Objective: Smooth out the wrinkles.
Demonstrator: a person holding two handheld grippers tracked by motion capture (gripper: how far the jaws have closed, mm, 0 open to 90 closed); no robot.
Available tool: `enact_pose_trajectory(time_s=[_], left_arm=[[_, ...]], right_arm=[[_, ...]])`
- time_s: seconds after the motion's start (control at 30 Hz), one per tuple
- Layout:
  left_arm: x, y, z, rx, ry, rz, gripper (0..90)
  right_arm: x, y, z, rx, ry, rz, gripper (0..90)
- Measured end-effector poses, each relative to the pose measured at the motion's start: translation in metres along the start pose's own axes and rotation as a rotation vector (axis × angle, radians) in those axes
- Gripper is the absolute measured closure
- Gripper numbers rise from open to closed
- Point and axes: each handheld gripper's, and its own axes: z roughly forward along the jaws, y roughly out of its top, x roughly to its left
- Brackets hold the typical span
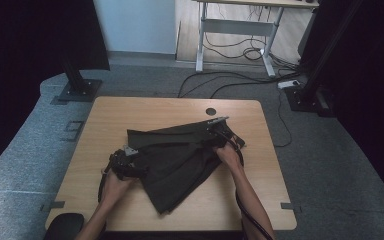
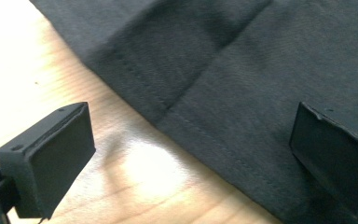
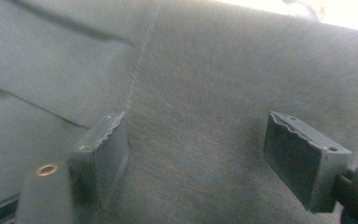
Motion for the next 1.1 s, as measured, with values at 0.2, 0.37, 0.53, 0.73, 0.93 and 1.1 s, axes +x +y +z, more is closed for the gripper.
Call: enact_pose_trajectory(time_s=[0.2,0.37,0.53,0.73,0.93,1.1], left_arm=[[0.014,0.003,0.007,-0.003,0.005,0.0,0.0],[0.03,0.015,0.015,0.011,0.038,0.016,0.0],[0.049,0.033,0.03,0.038,0.043,0.006,0.0],[0.052,0.035,0.033,0.028,0.017,-0.002,0.7],[0.047,0.032,0.012,-0.013,-0.004,-0.004,3.1],[0.038,0.03,-0.004,-0.06,-0.076,-0.025,3.4]], right_arm=[[-0.002,-0.018,-0.005,0.0,0.05,0.052,28.9],[0.018,-0.037,-0.026,0.034,0.042,0.045,30.5],[0.044,-0.055,-0.045,0.047,0.043,0.05,30.8],[0.052,-0.07,-0.051,-0.023,0.041,0.079,30.4],[0.052,-0.073,-0.05,-0.046,0.039,0.083,30.4],[0.052,-0.075,-0.05,-0.061,0.037,0.088,30.4]])
